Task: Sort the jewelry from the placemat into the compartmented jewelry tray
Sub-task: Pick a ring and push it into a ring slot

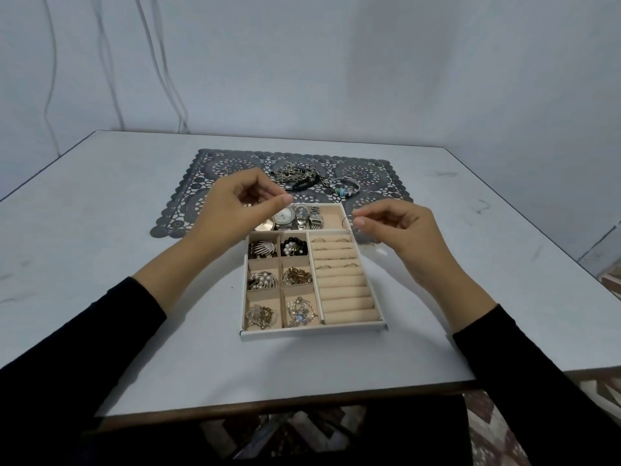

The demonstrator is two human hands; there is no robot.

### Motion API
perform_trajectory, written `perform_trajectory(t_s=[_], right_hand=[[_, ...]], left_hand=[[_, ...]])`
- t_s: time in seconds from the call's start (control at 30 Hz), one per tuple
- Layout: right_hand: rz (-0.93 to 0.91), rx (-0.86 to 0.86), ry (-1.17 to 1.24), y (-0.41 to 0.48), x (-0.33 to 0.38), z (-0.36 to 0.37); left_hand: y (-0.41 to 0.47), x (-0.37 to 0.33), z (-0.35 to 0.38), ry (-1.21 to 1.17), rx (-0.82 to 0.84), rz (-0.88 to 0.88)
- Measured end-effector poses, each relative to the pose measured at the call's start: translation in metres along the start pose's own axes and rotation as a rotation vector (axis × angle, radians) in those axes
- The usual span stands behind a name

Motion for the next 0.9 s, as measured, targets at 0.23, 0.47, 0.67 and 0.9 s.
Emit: perform_trajectory(t_s=[0.23,0.47,0.67,0.9], right_hand=[[0.034,0.179,-0.124,-0.014,-0.004,0.002],[0.038,0.323,-0.294,-0.019,-0.003,0.005],[0.033,0.363,-0.363,-0.02,-0.003,0.007],[-0.008,0.43,-0.458,-0.019,-0.004,0.007]], left_hand=[[-0.006,-0.004,0.006,0.005,0.005,-0.005],[-0.006,-0.005,0.009,0.02,0.006,-0.011],[-0.006,-0.005,0.01,0.023,0.013,-0.011],[-0.008,-0.008,0.012,0.044,0.031,0.004]])
Point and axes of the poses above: each hand's wrist, its own y-axis towards the middle knuckle, its own z-axis out of the palm, x = y × z, the point moved 5 cm from there along y, towards the middle knuckle, and after that the axes turned 9 degrees about x, right-handed, at the moved point
